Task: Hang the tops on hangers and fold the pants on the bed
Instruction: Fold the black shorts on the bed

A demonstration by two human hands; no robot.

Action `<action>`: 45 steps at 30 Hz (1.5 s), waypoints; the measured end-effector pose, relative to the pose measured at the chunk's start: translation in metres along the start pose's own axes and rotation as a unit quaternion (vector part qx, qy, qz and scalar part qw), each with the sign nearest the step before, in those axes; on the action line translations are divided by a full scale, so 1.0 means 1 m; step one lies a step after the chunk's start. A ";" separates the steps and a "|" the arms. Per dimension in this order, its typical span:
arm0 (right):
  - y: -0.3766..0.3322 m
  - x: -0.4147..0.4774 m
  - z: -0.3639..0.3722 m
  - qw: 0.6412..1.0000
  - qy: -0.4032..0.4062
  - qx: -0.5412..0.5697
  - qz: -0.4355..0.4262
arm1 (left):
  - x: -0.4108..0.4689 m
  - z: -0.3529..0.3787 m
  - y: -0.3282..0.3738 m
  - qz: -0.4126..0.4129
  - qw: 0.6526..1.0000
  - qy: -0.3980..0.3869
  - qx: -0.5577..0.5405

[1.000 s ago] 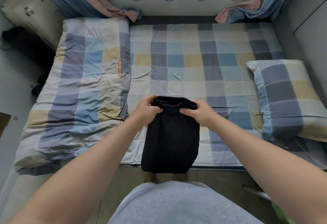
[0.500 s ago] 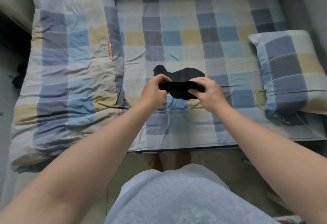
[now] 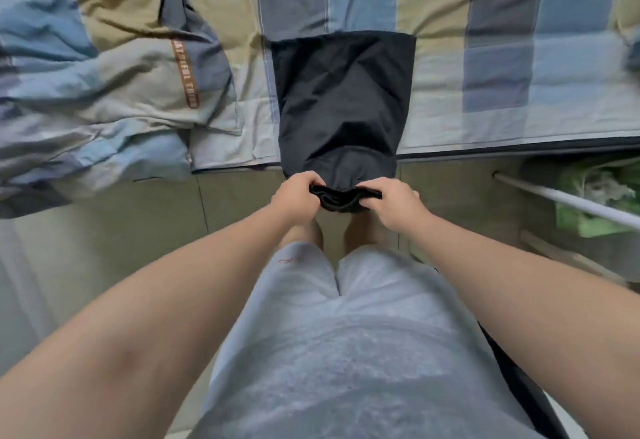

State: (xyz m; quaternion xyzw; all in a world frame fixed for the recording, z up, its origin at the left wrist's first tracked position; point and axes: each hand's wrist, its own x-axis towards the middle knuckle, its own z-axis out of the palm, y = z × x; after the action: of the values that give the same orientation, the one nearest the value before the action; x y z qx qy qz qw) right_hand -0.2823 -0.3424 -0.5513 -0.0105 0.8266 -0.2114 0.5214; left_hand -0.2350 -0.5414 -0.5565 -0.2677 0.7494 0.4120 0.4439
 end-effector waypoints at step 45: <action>0.029 0.162 -0.040 0.883 -0.029 0.424 0.202 | 0.153 -0.038 -0.007 -0.120 0.980 0.041 -0.156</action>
State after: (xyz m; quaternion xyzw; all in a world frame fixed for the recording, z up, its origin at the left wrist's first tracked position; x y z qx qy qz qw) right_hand -0.3852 -0.3407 -0.6859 0.3724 0.6269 -0.4314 0.5313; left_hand -0.3174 -0.5833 -0.6847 -0.4381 0.6559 0.4560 0.4121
